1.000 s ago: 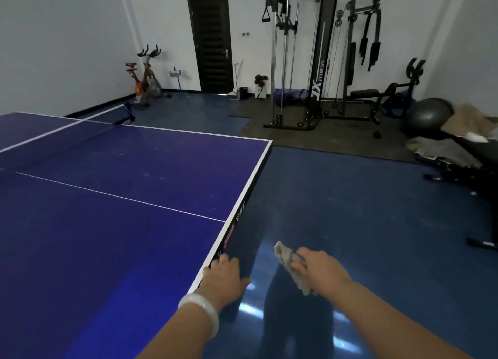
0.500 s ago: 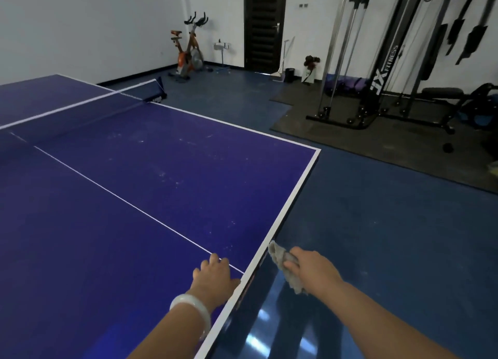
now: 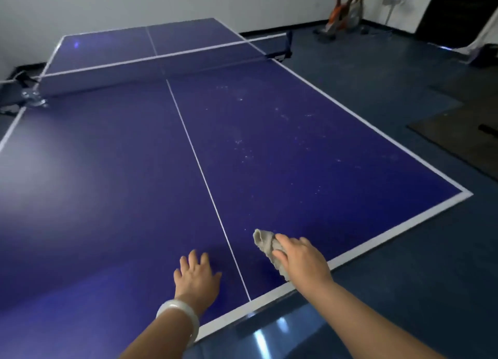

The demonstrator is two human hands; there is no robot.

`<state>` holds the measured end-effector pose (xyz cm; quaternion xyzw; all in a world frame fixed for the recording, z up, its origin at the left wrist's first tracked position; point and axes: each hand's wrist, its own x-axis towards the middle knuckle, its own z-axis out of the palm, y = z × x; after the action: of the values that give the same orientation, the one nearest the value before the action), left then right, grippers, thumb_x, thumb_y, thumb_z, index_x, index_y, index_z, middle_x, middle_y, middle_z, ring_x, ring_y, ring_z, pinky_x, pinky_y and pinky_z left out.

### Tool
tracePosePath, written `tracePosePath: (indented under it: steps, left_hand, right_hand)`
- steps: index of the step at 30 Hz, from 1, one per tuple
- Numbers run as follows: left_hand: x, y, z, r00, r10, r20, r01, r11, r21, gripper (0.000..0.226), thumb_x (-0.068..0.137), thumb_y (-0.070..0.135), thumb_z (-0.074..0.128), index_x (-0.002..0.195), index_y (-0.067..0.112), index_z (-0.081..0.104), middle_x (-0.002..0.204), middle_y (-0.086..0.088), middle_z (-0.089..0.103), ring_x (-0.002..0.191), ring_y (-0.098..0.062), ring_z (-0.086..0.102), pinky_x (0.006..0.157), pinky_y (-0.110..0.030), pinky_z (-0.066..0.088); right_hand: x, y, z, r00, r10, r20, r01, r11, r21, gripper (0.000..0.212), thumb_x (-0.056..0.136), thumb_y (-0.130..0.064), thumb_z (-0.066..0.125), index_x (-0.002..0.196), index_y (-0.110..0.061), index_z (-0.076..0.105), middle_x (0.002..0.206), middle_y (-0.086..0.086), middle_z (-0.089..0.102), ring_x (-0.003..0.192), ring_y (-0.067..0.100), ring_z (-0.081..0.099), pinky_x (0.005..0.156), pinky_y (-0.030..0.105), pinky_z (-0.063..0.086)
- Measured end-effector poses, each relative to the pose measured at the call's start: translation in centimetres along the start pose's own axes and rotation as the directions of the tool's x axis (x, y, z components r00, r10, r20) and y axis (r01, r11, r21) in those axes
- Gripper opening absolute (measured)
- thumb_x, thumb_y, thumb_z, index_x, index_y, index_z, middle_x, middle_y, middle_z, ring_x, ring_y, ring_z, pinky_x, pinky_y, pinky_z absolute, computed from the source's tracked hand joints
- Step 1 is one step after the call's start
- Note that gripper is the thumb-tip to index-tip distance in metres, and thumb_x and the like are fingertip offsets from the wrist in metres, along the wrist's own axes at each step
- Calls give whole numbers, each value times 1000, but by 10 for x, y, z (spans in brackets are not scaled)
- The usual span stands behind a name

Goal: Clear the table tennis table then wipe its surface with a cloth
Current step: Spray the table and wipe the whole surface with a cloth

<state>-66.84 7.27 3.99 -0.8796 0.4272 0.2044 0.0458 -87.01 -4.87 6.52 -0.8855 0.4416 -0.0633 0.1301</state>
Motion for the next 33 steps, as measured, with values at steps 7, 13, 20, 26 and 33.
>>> tracePosePath:
  steps: [7,13,20,26,33]
  left_hand:
    - [9,-18,20,975,-217,-39,216,976,-35,66,100,49,34,153,18,11,161,-10,3,147,-36,2,118,-49,14]
    - [36,-22,35,957,-276,-93,261,955,-143,68,100,52,26,155,18,4,162,-9,-2,148,-35,-7,119,-51,3]
    - [45,-16,66,916,-304,-262,283,952,-115,74,94,56,3,155,13,3,162,-15,-1,148,-38,-10,118,-53,-8]
    - [48,-18,74,898,-300,-321,280,954,-107,75,93,55,10,153,11,19,160,-17,14,148,-39,2,119,-55,0]
    - [48,-18,75,893,-296,-337,276,955,-107,72,94,53,16,153,11,22,160,-17,16,148,-39,4,119,-54,3]
  right_hand:
    - [5,-2,61,971,-237,13,237,971,-28,36,86,-41,65,117,-25,70,104,-14,73,77,15,61,60,27,56]
    - [-2,1,68,949,-314,14,314,948,-52,48,92,-45,36,114,-23,71,119,-3,68,89,19,62,71,32,57]
    - [4,6,80,834,-537,129,545,837,-39,40,96,-35,36,126,-24,61,136,-3,55,122,18,52,100,37,49]
    - [0,12,89,805,-557,203,577,815,-54,53,98,-38,33,148,-21,38,157,3,30,142,19,33,114,40,34]
    - [80,12,107,965,-222,140,245,953,-179,59,100,-40,17,154,-19,18,162,7,14,150,26,10,118,53,11]
